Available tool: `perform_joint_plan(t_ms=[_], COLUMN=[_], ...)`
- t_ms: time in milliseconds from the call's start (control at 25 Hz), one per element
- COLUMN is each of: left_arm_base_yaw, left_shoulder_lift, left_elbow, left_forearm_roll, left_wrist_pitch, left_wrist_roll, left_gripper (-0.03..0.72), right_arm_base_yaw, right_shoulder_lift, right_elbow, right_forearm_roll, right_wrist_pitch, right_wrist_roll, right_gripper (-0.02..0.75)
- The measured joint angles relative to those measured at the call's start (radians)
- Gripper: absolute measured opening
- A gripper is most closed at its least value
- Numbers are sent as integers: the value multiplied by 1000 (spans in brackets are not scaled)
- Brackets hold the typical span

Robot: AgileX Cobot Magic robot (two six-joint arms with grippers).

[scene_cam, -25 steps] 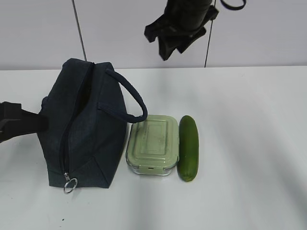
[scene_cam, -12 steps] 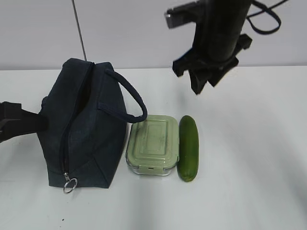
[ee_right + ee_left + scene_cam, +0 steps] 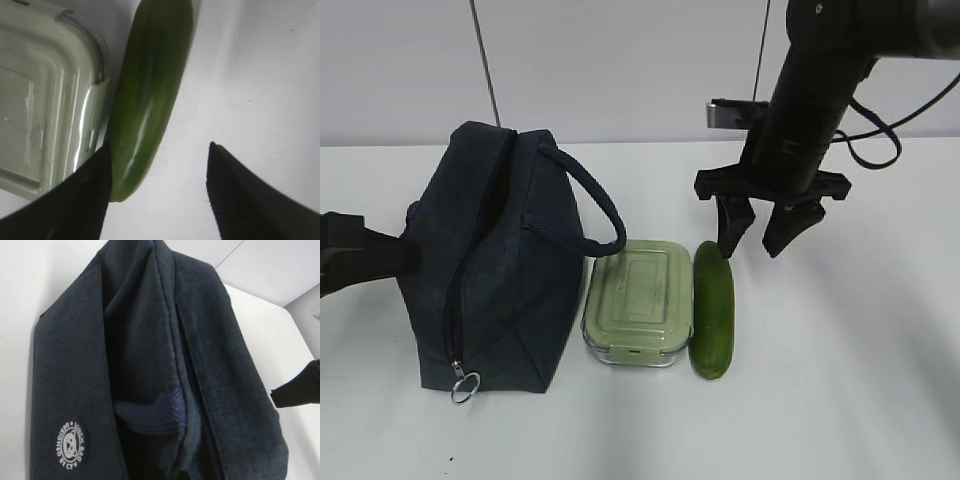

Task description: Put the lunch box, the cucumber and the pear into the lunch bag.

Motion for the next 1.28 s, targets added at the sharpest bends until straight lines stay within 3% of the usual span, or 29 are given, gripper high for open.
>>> perform_joint_plan(t_ms=[240,440,1120,1280], left_arm_base_yaw=[0,0,0,0], left_shoulder_lift=[0,0,0,0], left_elbow=[0,0,0,0], left_forearm_roll=[-2,-2,-4,-4], left_wrist_pitch=[1,1,2,2], left_wrist_roll=[0,0,0,0], left_gripper=[-13,-13,-13,-13], right_arm_base_yaw=[0,2,2,2], right_shoulder_lift=[40,68,169,184], right_elbow=[0,0,0,0], right_forearm_roll=[26,29,38,15], right_wrist_pitch=[-59,-104,-171,-171], right_wrist_roll=[0,0,0,0], right_gripper=[540,553,554,511])
